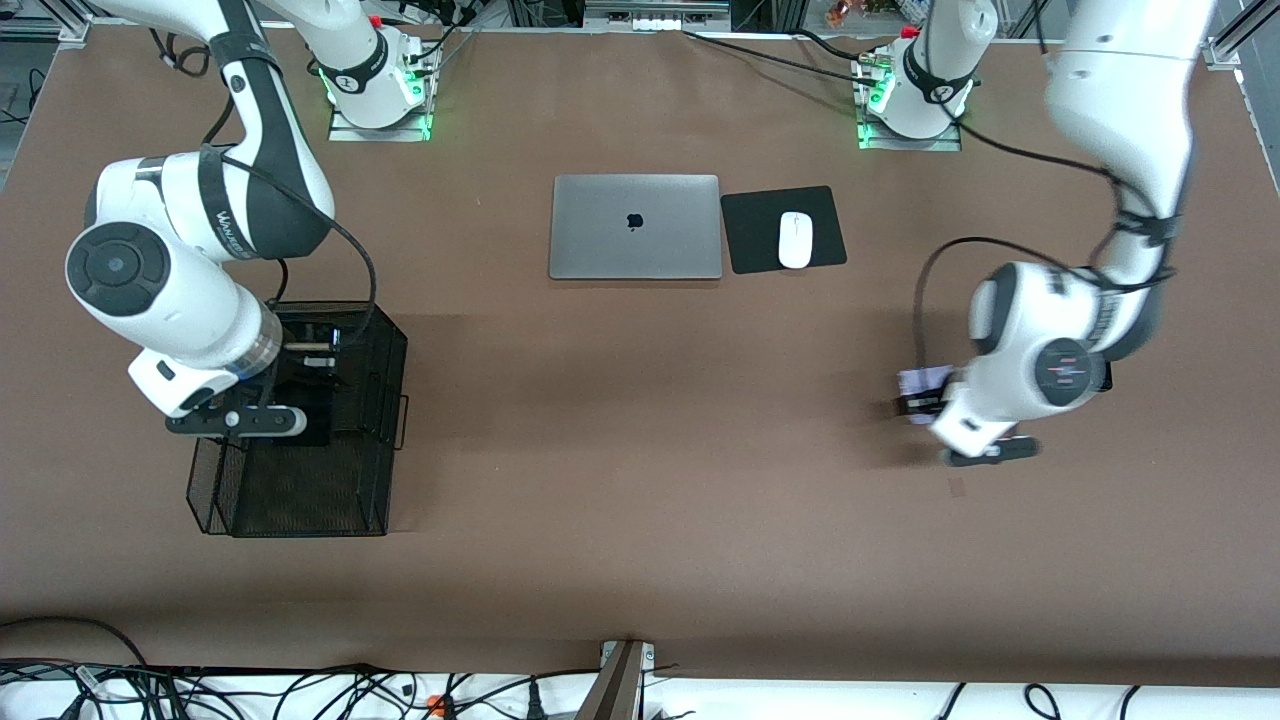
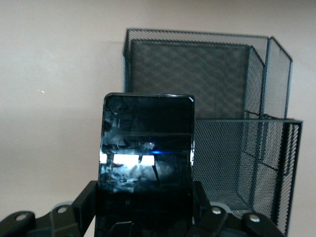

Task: Place phones with both arms
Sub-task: 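Drop the black phone in the basket while the left gripper moves the Huawei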

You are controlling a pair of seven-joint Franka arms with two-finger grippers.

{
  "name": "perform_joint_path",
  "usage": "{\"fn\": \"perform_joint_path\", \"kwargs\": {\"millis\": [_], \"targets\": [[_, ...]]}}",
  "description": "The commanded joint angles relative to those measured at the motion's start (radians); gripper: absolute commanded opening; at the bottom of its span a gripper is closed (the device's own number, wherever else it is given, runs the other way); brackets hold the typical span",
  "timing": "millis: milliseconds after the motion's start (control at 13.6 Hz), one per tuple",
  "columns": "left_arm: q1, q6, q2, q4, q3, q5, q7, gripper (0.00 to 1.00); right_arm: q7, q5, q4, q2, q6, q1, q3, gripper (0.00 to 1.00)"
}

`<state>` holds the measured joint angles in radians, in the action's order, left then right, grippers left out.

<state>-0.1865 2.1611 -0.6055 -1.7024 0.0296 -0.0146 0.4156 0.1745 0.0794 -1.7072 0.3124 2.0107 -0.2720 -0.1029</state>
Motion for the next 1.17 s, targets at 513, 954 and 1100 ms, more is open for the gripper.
{"fn": "perform_joint_path", "kwargs": {"millis": [513,954,1100], "targets": [[-0.413,-0.017,-0.316,0.527,-0.019,0.131,0.244,0.0,-0.271,-0.156,-0.253,-0.063,0.138,0.02,-0.175,0.0],[-0.582,-0.001,-0.428,0.613,-0.109,0.113,0.308,0.0,-0.426,-0.259,-0.236,-0.007,0.161,0.096,-0.176,0.0],[-0.582,0.017,-0.441,0.612,-0.111,0.111,0.324,0.0,-0.426,-0.262,-0.235,0.007,0.175,0.099,-0.176,0.01]]}}
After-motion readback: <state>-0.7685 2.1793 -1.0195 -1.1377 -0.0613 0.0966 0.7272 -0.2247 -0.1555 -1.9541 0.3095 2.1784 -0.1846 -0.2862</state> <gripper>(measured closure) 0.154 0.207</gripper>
